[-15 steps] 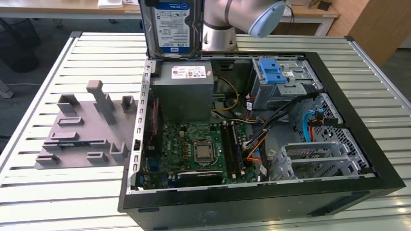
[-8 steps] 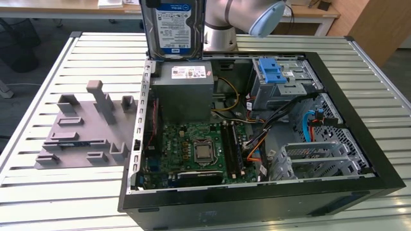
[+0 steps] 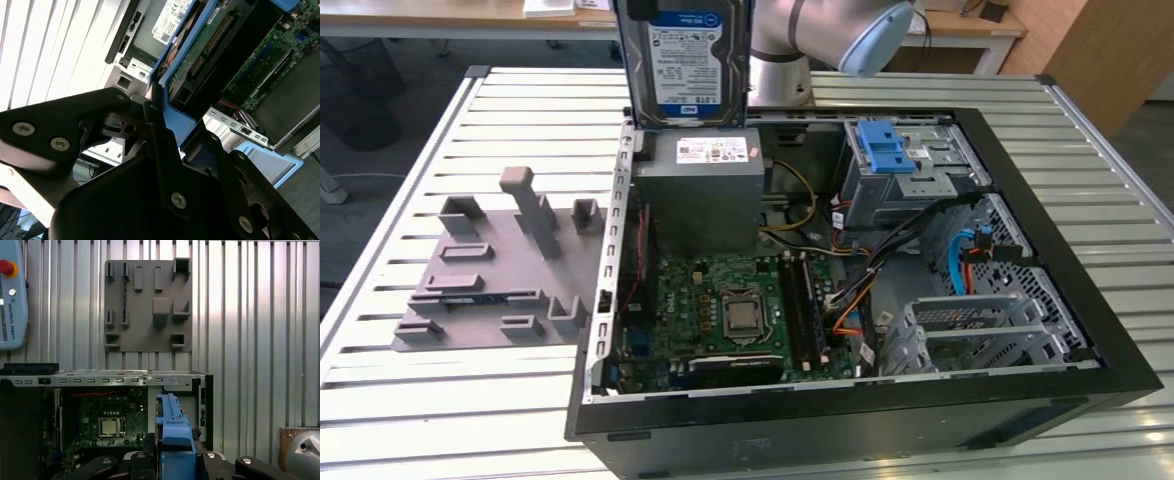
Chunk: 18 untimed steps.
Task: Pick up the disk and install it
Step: 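Pick up the disk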
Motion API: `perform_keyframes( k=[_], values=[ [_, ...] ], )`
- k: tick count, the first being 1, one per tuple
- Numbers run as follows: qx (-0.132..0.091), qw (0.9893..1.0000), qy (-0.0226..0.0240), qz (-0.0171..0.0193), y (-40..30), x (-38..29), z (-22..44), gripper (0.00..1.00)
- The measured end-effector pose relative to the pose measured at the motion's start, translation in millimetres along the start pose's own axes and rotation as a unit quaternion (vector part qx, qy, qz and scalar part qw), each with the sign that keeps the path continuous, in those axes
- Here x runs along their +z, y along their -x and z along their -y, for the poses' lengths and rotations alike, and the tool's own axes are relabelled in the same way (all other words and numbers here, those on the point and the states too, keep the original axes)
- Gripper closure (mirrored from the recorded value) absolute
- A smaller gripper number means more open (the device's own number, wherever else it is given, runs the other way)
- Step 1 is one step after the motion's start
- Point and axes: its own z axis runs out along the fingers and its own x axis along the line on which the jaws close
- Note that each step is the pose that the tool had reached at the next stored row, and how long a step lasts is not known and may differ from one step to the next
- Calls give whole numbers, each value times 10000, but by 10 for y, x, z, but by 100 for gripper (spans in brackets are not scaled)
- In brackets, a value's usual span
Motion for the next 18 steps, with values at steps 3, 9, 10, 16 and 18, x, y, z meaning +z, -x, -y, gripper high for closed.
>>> perform_keyframes(
  k=[3,9,10,16,18],
  values=[
    [0,10000,-10,0,-47,0,4,64],
    [-1,10000,-16,0,-98,2,49,64],
    [0,10000,-16,0,-99,1,75,64],
    [0,10000,-16,0,-105,1,238,64],
    [0,10000,-16,0,-108,1,285,64]
  ],
)
